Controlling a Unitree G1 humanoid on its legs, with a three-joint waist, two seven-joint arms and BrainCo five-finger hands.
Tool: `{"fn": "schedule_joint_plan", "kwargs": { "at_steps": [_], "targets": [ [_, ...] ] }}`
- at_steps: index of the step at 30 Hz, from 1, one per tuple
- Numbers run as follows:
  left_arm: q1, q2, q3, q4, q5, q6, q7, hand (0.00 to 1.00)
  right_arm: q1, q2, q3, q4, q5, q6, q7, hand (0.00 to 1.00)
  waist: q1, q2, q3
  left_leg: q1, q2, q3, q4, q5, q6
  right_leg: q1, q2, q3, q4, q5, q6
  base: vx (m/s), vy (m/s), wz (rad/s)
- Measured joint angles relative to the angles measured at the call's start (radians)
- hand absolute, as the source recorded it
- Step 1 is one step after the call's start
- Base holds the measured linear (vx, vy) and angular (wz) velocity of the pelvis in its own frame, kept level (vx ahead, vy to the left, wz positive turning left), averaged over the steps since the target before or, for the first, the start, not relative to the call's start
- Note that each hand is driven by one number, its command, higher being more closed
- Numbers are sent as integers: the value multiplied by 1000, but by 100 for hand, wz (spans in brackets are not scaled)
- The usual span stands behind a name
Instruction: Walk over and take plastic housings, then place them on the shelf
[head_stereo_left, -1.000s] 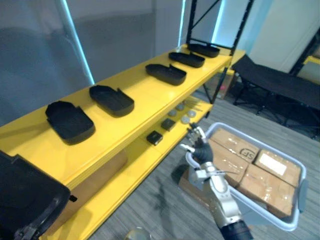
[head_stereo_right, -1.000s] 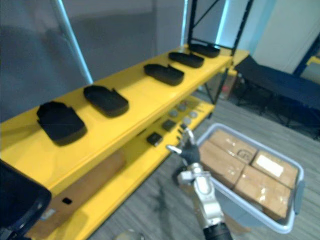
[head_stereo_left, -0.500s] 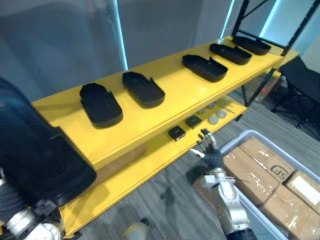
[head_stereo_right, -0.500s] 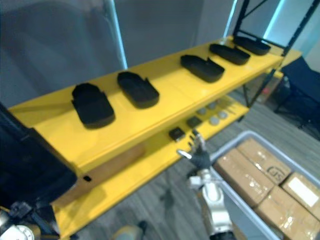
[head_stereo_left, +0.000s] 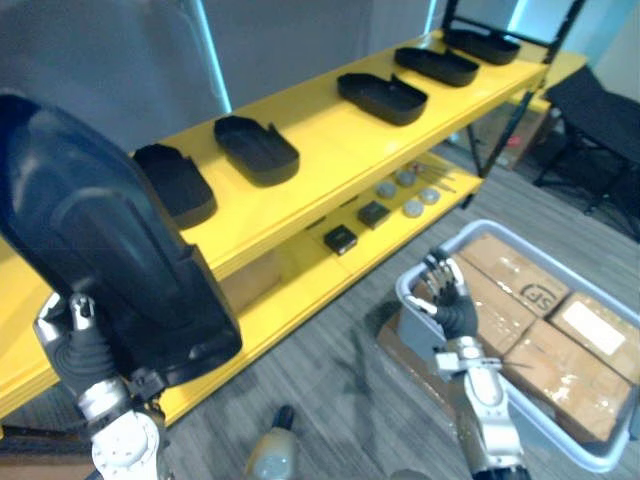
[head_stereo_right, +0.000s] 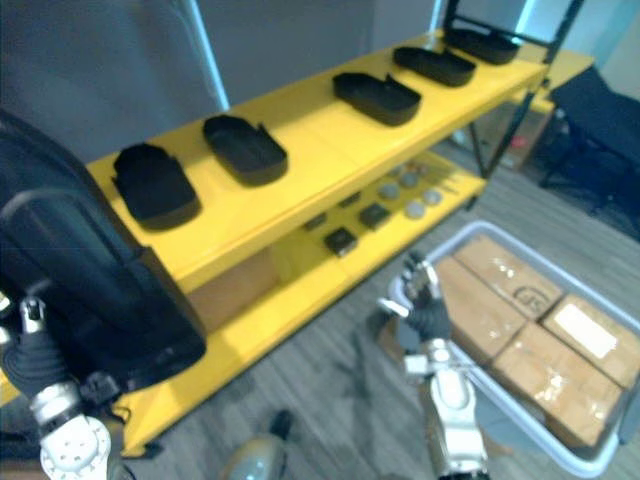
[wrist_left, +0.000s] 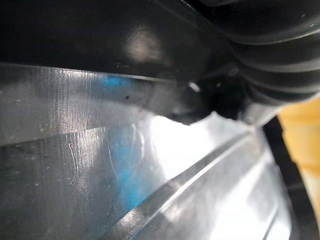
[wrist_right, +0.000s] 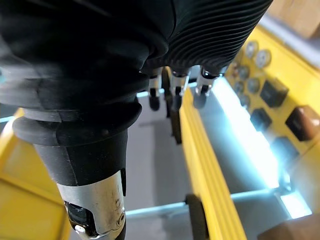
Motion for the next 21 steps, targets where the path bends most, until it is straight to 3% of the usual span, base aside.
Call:
{"fn": "schedule_joint_plan", "kwargs": {
  "at_steps": [2,3,4,5,6,7,8,9,10,11,13,14,15,17,19,20,21],
  "targets": [
    [-1,0,14,-4,6,0,9,100,-2,6,1,0,0,-14,9,0,4,-5,-4,-23,-19,21,37,-14,9,6,-19,-5,0,-5,8,17,100,23],
    [-1,1,42,-15,5,0,6,100,-5,20,1,0,0,-21,8,0,9,-31,-9,-56,-51,29,93,-40,29,7,-46,-8,-3,-11,13,66,162,35],
    [-2,3,55,-22,5,1,3,100,-5,27,0,0,0,-24,5,0,12,-40,-12,-70,-65,50,126,-58,54,18,-56,-10,-12,-13,16,156,166,44],
    [-2,12,76,-37,6,0,0,100,-1,33,-9,0,0,-27,-1,0,12,-57,-18,-69,-98,88,174,-113,101,66,-73,-22,-15,-12,9,190,138,48],
    [-20,10,83,-31,5,-1,1,100,-7,26,-16,1,0,-34,-2,0,11,-47,-21,-70,-110,71,213,-145,69,9,-103,8,171,7,-41,187,160,54],
    [-29,12,84,-28,5,3,3,100,-7,26,-17,2,0,-35,-3,0,12,-45,-23,-66,-114,60,220,-153,75,-43,-118,45,273,42,-65,152,213,52],
    [-37,19,99,-35,8,4,5,100,-17,33,-14,2,-1,-39,0,0,14,-55,-30,-45,-121,49,207,-161,86,-128,-135,114,429,139,-87,198,183,34],
    [-38,33,120,-40,14,6,14,100,-45,43,-9,5,-1,-41,4,0,19,-59,-21,-6,-118,38,177,-167,99,-182,-152,151,542,240,-77,233,123,19],
    [-39,45,122,-40,14,9,26,100,-62,45,-8,8,-1,-45,8,0,21,-63,-20,15,-115,36,166,-167,115,-203,-155,158,592,234,-77,301,43,1],
    [-40,58,130,-40,14,21,57,100,-104,40,-8,14,-1,-59,21,0,25,-59,-17,58,-98,30,154,-179,125,-231,-145,146,643,134,-90,238,15,-4],
    [-47,59,144,-39,13,21,89,100,-173,21,-8,13,-2,-85,27,0,25,-41,-16,105,-66,25,142,-188,118,-242,-103,93,559,49,-89,270,15,2],
    [-84,62,160,-31,12,21,105,100,-239,-13,-8,13,-1,-103,26,0,26,-23,-19,120,-36,13,140,-205,107,-252,-45,85,383,27,-91,286,-27,16],
    [-106,68,164,-27,10,22,114,100,-271,-30,-8,13,-2,-103,24,0,28,-20,-20,121,-29,4,141,-212,102,-262,-23,100,299,29,-88,264,-93,39],
    [-204,106,150,16,3,36,135,100,-347,-84,-13,-3,0,-89,3,0,25,-20,-20,106,-29,-68,161,-241,77,-282,52,261,48,68,-40,186,-140,83],
    [-237,107,126,31,1,53,137,100,-360,-95,-11,-29,2,-54,6,0,23,-36,-35,100,-40,-141,161,-267,56,-273,63,329,17,96,-42,183,-305,124],
    [-219,104,119,8,-5,61,134,100,-362,-96,6,-75,3,-29,6,0,29,-68,-61,87,-50,-166,157,-286,33,-273,61,325,1,129,-27,306,-502,121],
    [-204,86,115,-2,-8,66,131,100,-364,-102,14,-99,3,-21,7,0,30,-65,-68,88,-43,-189,157,-293,18,-267,63,302,9,173,-6,299,-429,98]
  ]
}}
